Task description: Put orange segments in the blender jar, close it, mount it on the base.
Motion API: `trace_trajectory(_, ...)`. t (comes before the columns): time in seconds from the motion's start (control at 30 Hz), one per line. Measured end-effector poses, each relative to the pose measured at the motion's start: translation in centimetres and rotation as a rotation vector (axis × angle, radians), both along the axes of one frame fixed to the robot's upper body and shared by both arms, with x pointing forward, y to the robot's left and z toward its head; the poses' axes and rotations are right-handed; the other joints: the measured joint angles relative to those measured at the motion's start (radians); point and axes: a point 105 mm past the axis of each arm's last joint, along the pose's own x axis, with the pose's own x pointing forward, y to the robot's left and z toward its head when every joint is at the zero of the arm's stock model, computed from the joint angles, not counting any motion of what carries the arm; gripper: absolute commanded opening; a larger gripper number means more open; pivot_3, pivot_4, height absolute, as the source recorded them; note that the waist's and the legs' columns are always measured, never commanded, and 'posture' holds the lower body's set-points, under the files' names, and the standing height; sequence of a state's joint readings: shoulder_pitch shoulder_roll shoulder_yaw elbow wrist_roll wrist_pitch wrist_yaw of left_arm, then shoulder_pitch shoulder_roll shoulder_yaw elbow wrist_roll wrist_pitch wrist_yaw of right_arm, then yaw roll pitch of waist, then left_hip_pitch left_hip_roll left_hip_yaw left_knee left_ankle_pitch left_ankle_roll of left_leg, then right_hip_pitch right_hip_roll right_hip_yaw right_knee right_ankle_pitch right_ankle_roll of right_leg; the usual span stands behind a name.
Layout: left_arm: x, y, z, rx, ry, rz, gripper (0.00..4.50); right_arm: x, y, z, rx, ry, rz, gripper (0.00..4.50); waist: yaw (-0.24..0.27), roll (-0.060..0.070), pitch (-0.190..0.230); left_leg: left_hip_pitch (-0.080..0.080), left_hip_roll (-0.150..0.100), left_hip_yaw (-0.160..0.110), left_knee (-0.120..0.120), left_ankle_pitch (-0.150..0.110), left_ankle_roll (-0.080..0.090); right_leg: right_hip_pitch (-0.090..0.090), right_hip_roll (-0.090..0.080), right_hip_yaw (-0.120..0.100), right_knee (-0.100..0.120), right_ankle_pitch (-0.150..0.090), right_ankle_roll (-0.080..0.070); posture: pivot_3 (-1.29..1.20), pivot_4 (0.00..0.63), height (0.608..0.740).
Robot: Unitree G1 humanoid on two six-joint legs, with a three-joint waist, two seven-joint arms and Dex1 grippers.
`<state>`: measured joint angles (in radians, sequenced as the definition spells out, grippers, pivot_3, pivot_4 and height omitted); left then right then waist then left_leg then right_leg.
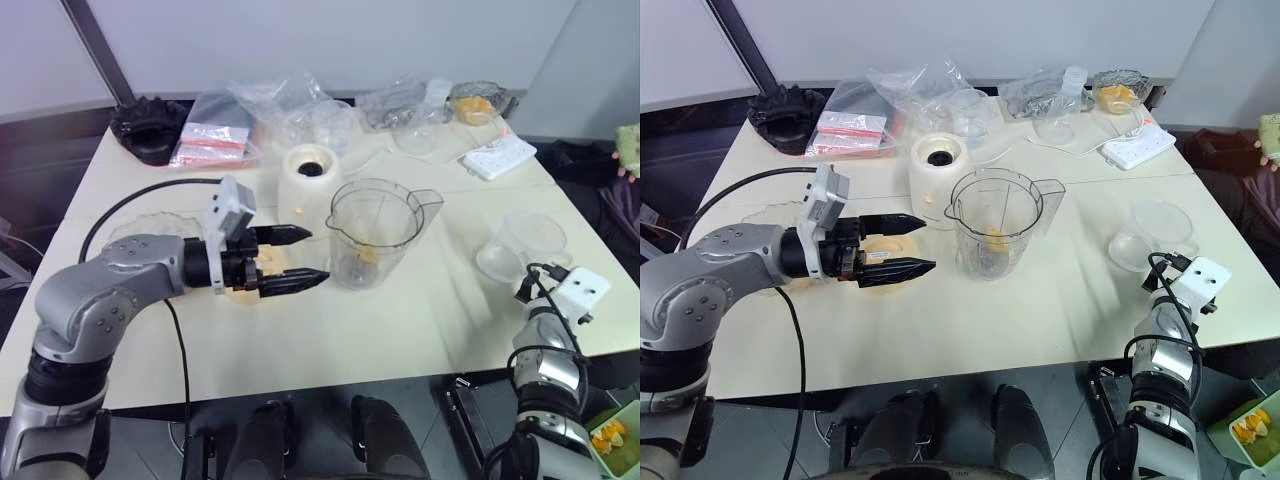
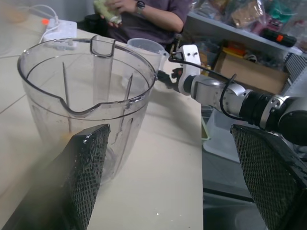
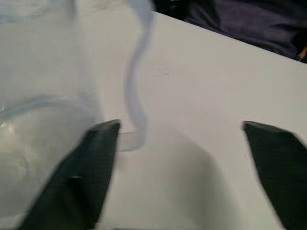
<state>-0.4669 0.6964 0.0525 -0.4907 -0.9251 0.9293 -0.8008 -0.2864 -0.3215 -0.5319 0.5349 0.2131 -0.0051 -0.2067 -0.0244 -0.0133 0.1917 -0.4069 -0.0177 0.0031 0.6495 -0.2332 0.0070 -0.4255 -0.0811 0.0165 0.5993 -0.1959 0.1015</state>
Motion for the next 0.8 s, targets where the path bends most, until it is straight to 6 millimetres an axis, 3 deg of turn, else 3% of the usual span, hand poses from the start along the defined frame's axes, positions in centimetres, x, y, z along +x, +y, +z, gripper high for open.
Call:
trace_trajectory(0.2,0.1,0.1,-0.1,-0.002,0.004,0.002,4.19,-0.8,1.0,0.2,-0.025,-0.011,0.041,4.12,0.004,0.0,0.0,0.0,0.002,0.0,0.0,0.0,0.0,0.0,0.0,0.0,0.0,0.0,0.0,0.0,0.15,0.74)
trace_trajectory(0.47,0.9,0.9,-0.5,0.024,0.007,0.033,4.19,-2.5,2.4,2.9,-0.127,-0.058,0.116,4.12,0.005,0.0,0.0,0.0,0.002,0.0,0.0,0.0,0.0,0.0,0.0,0.0,0.0,0.0,0.0,0.0,0.15,0.74)
trace_trajectory(0.57,1.8,2.2,-1.1,0.101,-0.009,0.063,4.19,-4.2,4.0,3.7,-0.152,-0.063,0.204,4.12,0.007,0.0,0.0,-0.001,0.003,-0.001,-0.002,0.0,0.0,-0.002,0.001,-0.001,0.0,-0.001,0.0,0.0,0.15,0.74)
trace_trajectory(0.63,3.2,4.4,-1.8,0.215,-0.037,0.12,4.19,-5.7,5.6,4.0,-0.144,-0.062,0.294,4.12,0.008,0.001,0.0,-0.001,0.004,-0.002,-0.003,0.0,0.0,-0.002,0.001,-0.001,-0.001,-0.001,0.0,0.0,0.15,0.74)
trace_trajectory(0.7,4.7,6.1,-2.9,0.344,-0.082,0.136,4.19,-7.4,6.3,4.2,-0.126,-0.051,0.345,4.12,0.011,0.001,-0.001,-0.001,0.004,-0.001,-0.003,-0.001,-0.001,-0.002,0.001,-0.001,-0.002,-0.002,0.001,0.0,0.15,0.74)
trace_trajectory(0.8,6.7,7.1,-3.8,0.454,-0.129,0.117,4.19,-9.0,6.7,5.0,-0.113,-0.054,0.392,4.12,0.015,0.002,-0.001,-0.003,0.005,-0.001,-0.002,-0.002,-0.004,-0.002,-0.001,-0.002,-0.006,-0.002,0.002,0.0,0.15,0.74)
